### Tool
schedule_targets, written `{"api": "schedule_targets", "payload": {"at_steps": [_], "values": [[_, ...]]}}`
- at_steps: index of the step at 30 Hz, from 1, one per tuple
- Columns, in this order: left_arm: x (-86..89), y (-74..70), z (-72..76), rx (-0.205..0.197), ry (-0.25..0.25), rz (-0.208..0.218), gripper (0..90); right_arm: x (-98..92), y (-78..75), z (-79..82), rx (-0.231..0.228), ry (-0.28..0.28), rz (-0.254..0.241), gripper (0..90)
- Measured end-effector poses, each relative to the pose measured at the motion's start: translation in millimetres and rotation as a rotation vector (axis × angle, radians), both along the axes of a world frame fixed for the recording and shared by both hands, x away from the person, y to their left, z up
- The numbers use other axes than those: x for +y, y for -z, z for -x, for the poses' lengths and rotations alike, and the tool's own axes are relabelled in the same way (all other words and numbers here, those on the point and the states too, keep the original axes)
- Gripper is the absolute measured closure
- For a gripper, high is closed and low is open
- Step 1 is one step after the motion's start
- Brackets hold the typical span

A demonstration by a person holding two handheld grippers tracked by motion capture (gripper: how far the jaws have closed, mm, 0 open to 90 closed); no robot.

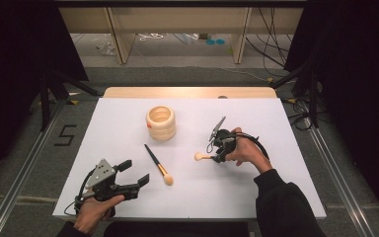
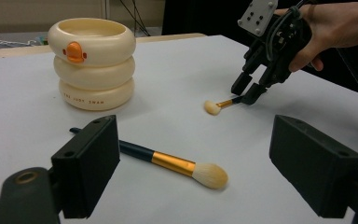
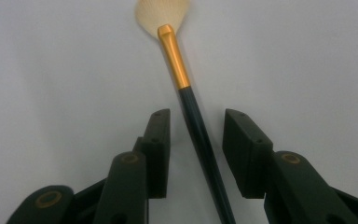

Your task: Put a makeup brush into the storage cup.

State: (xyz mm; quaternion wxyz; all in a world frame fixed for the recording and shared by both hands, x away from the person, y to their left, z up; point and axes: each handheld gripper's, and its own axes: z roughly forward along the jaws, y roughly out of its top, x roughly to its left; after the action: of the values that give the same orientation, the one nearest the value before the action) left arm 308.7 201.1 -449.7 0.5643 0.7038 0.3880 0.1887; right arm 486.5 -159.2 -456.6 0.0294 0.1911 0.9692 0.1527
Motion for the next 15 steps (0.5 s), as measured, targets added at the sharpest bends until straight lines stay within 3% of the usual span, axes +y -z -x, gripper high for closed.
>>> {"api": "schedule_targets", "payload": {"at_steps": [5, 6, 8, 9, 15], "values": [[0.1, -0.1, -0.2, -0.001, 0.0, -0.002, 15.8, 0.5, 1.2, -1.0, 0.006, 0.006, 0.007, 65.6], [0.1, -0.1, -0.2, 0.0, 0.0, -0.001, 15.8, 0.0, 0.7, -3.0, -0.001, -0.01, 0.027, 66.9], [-0.1, -0.1, -0.2, -0.001, 0.0, -0.001, 15.8, 1.6, 0.8, -2.2, 0.012, 0.005, 0.016, 67.9], [-0.1, -0.2, -0.4, -0.003, 0.003, -0.003, 15.8, 1.7, -0.3, -5.3, 0.0, -0.026, 0.053, 69.7], [0.2, -0.2, -0.2, -0.002, -0.001, 0.0, 15.8, 8.9, -1.7, -6.5, 0.016, -0.041, 0.099, 73.5]]}}
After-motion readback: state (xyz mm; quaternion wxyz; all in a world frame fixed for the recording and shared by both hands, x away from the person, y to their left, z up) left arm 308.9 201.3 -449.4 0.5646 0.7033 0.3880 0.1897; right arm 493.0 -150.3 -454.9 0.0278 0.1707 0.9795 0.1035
